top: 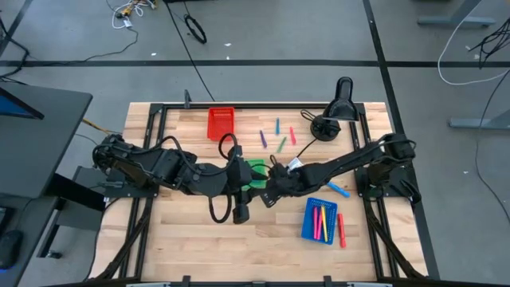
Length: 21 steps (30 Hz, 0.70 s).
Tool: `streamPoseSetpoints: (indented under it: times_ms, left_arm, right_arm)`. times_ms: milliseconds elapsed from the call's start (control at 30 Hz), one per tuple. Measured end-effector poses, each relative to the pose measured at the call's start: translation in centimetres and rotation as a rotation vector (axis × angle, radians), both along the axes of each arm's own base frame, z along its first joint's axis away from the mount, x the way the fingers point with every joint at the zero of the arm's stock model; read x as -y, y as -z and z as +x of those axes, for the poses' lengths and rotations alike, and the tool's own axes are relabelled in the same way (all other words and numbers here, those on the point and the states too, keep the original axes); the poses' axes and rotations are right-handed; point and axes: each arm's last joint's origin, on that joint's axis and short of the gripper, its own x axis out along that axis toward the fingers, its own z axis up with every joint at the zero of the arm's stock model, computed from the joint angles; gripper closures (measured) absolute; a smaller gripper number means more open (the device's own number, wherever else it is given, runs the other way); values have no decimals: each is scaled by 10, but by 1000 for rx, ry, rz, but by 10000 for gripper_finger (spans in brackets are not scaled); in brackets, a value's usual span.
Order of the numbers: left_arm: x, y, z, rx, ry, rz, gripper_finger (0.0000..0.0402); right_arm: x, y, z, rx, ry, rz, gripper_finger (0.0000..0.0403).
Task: Pick & Place Markers
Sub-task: Put the large yellow pen into the blue bin
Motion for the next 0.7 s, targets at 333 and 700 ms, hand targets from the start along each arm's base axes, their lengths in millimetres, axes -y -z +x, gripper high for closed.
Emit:
streamPoseSetpoints:
  times_ms: [333,700]
  left_arm:
    - [1,1,0,-12,29,-9,257]
    - [1,4,-2,-50,33,6,257]
  right_arm:
    - [-3,16,6,-73,19,-17,204]
    - [-17,64,19,-120,6,-20,204]
